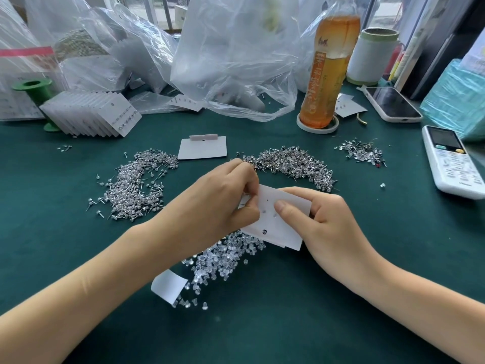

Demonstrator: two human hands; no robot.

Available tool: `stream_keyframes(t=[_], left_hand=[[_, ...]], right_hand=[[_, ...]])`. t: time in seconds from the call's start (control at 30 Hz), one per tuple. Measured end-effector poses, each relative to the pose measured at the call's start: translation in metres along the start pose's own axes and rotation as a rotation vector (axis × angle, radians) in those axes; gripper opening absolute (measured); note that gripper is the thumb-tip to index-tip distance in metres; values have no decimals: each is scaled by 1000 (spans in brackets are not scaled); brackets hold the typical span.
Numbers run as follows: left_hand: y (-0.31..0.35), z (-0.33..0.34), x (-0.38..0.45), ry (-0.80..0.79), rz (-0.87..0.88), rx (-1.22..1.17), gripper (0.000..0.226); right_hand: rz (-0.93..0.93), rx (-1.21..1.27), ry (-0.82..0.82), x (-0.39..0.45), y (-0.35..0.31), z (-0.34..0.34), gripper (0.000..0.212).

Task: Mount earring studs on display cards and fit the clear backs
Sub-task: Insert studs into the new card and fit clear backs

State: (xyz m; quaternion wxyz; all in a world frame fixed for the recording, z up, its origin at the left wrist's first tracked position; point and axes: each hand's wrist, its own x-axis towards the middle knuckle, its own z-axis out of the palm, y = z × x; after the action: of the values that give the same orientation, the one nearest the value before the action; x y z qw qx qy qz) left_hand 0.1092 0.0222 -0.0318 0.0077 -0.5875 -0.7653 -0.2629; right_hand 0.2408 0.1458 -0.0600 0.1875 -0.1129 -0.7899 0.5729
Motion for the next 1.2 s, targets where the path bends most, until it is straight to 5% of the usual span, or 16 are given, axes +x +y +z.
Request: stream_keyframes(t=[0.37,0.57,0.7,0.9,0.93,1.1,1.2], left_hand=[[-3,-3,1,121,21,-44,13],[-6,-12,0,87,134,-52,51],[-7,-7,1,79,137,-121,44],[-5,-5,5,153,-141,-478,5],[-5,-5,6,154,-190,-571,15],[-12,-4,11,121,-410,-858,21],[-16,-1,7,174,-406,-573,44]], right_hand=[[35,57,72,1,-2,-3,18],[228,368,124,9,-6,-12,21],[300,520,124,14,-9,-20,22],[296,614,-11,16,-9,-26,68],[287,601,-31,15,-9,-26,72],[226,474,25,11,-10,-20,39],[262,460,75,11,-11,-19,32]])
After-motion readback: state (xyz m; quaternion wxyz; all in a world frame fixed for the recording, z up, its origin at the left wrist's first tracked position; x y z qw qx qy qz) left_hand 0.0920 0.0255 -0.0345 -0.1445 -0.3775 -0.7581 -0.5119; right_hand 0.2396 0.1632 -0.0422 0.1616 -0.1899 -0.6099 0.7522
